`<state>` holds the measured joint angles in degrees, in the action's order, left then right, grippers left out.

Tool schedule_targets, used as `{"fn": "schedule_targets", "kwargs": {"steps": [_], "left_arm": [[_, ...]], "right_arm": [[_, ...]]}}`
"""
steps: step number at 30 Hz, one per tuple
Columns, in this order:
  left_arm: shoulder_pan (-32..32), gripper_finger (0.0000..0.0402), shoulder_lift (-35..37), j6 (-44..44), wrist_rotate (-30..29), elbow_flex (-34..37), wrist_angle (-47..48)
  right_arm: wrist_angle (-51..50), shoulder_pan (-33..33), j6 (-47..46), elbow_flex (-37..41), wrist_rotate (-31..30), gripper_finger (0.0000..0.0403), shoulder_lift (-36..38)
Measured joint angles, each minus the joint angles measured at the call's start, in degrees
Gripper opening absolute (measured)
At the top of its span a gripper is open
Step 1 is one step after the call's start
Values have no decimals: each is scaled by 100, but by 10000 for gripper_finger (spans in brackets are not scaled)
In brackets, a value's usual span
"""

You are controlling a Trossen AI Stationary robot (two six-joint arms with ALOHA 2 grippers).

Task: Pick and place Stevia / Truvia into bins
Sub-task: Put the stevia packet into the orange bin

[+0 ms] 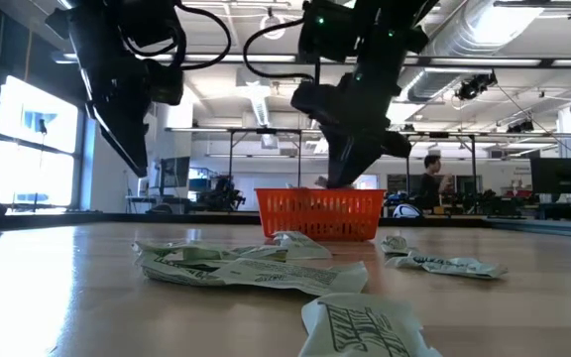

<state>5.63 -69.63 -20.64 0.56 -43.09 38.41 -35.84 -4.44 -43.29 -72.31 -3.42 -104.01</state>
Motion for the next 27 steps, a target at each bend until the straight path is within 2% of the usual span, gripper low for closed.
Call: {"fn": "schedule_targets", "kwargs": {"steps": [7,12,15,20,23,27], "left_arm": [[0,241,0,-246,-48,0,-92],[0,241,0,-1521,-50,0,-381],[-24,241,0,-2208,70,0,-649],[-556,241,0,-2864,20,0,-1347],[-985,241,0,-3373,-342,0,-1659],[-1487,241,0,-4012,-975,0,-1986]], "right_arm": [[-165,248,447,-7,-102,166,11],[-294,655,1344,-9,-422,229,188],[-644,1024,1925,-7,-396,243,330],[-1406,1897,2763,11,-509,244,643],[-1917,2395,2972,11,-291,241,696],[-2366,2928,3072,11,437,241,679]]}}
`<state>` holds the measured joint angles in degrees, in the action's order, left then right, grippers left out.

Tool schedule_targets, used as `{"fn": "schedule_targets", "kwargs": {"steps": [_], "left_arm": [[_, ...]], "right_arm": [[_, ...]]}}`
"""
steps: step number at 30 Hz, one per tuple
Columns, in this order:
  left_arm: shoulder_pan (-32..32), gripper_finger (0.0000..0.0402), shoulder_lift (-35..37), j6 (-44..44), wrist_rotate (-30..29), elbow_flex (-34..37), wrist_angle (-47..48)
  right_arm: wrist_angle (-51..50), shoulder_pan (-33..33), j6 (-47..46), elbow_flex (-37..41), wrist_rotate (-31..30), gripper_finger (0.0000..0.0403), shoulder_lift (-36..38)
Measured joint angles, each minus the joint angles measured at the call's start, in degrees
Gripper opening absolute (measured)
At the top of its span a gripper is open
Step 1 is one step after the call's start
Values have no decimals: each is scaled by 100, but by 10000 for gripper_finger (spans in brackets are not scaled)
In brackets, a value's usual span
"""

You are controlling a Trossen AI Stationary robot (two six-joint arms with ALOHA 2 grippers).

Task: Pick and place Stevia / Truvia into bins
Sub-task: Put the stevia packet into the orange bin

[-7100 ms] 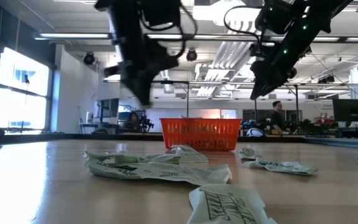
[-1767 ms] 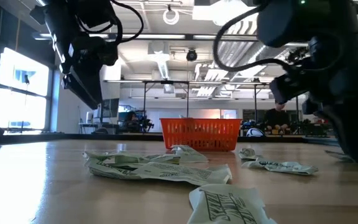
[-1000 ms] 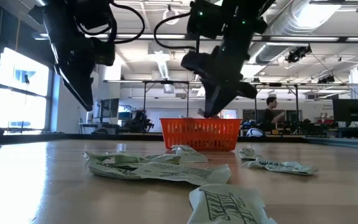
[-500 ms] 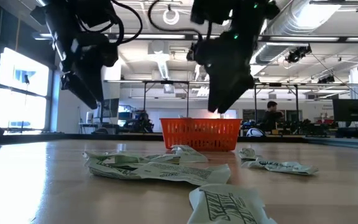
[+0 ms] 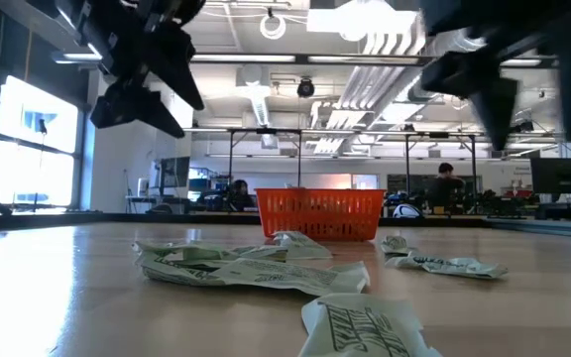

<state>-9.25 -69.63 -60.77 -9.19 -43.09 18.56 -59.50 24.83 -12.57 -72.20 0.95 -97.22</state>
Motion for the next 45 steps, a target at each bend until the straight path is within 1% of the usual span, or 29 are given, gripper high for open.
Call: {"fn": "schedule_targets", "kwargs": {"steps": [4,6,12,17,21,23,29,32,35,41,45], "left_arm": [[-302,241,0,-367,-327,0,-138],[-389,241,0,-425,-378,0,-127],[-426,241,0,-418,-490,0,-122],[-428,241,0,-402,-686,0,-81],[-427,241,0,-353,-693,0,-43],[-427,241,-2,-297,-699,0,-33],[-427,241,-2,-261,-708,0,-36],[-427,241,-2,-253,-708,0,-38],[-427,241,-2,-252,-708,0,-36],[-427,241,-2,-246,-706,0,-34],[-427,241,-2,-167,-706,0,-34]], "right_arm": [[-10,398,3,0,822,240,-61],[-5,580,34,0,1111,240,-127],[140,1314,248,0,1499,240,-433],[458,1954,178,0,1429,239,-643],[665,2354,-23,0,995,240,-805],[749,2485,-106,0,933,239,-912],[902,2632,-415,-2,1338,231,-1320],[893,2604,-563,-2,1620,225,-1496],[889,2577,-707,-16,1760,218,-1599],[872,2514,-911,-27,1624,192,-1657],[784,2383,-1101,-23,1356,151,-1667]]}}
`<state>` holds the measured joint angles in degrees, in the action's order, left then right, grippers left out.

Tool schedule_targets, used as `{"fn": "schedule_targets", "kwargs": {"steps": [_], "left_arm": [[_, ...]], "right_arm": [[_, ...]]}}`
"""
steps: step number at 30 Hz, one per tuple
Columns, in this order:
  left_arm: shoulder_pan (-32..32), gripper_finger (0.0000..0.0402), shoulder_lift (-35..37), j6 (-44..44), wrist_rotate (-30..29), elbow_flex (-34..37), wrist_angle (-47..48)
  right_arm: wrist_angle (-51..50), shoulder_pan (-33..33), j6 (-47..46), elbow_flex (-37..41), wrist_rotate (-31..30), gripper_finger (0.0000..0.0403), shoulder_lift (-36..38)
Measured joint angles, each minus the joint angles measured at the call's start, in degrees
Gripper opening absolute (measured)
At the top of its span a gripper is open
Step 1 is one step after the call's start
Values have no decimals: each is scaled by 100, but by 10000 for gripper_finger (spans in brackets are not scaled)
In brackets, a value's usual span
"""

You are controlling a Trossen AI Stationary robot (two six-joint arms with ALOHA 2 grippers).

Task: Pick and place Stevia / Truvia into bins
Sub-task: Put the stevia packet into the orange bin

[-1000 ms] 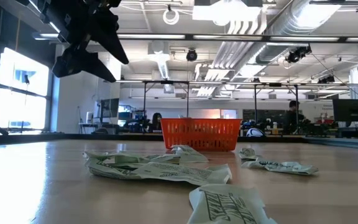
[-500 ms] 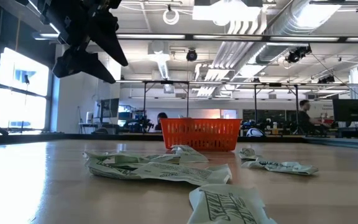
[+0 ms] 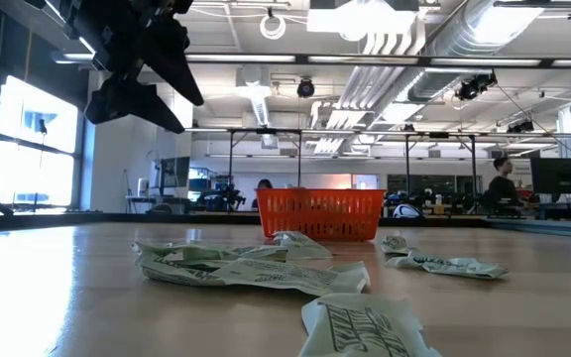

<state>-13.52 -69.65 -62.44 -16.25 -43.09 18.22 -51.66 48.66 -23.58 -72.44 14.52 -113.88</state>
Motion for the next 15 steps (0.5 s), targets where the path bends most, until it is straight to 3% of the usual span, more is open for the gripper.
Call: {"fn": "schedule_targets", "kwargs": {"steps": [10,15], "left_arm": [[0,241,0,67,434,0,150],[0,241,-4,68,543,0,358]], "right_arm": [[40,-671,219,6,-758,11,1],[69,-1089,102,30,-1482,17,164]]}}
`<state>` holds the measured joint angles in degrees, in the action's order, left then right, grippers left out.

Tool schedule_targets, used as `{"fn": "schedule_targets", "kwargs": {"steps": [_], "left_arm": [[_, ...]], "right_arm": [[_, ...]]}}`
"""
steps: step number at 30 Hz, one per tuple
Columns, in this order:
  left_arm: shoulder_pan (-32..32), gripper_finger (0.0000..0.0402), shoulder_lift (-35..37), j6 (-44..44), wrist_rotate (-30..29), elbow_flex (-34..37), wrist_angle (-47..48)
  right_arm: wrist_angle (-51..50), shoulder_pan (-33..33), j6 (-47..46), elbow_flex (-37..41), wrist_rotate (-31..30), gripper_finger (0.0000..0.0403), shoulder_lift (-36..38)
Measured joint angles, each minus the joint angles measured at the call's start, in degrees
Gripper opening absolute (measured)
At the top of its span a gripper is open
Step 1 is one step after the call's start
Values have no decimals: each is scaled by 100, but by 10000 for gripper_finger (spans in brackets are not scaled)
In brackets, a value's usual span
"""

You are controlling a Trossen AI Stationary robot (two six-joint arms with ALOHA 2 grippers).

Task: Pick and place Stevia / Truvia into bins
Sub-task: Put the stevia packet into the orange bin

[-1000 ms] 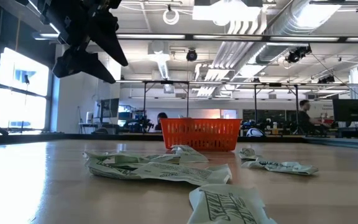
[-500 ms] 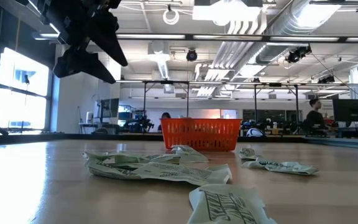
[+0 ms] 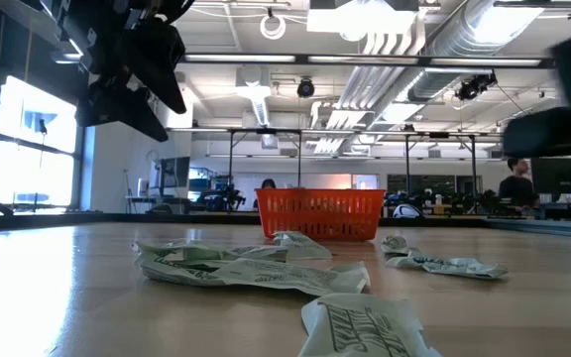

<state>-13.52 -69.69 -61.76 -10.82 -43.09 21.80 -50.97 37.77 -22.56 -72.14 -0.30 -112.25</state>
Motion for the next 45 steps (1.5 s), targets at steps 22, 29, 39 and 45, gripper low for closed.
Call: {"fn": "schedule_targets", "kwargs": {"steps": [22,29,39,45], "left_arm": [[2,241,0,1526,-228,0,33],[2,241,0,1652,-233,0,33],[2,241,2,1646,-379,0,-87],[2,241,2,1107,-385,0,-269]], "right_arm": [[1355,-3166,-429,-7,-1519,4,1215],[1655,-4013,-67,-4,-1519,7,975],[1719,-4297,140,-4,-710,101,760],[1302,-3835,426,-7,-1187,175,1047]]}}
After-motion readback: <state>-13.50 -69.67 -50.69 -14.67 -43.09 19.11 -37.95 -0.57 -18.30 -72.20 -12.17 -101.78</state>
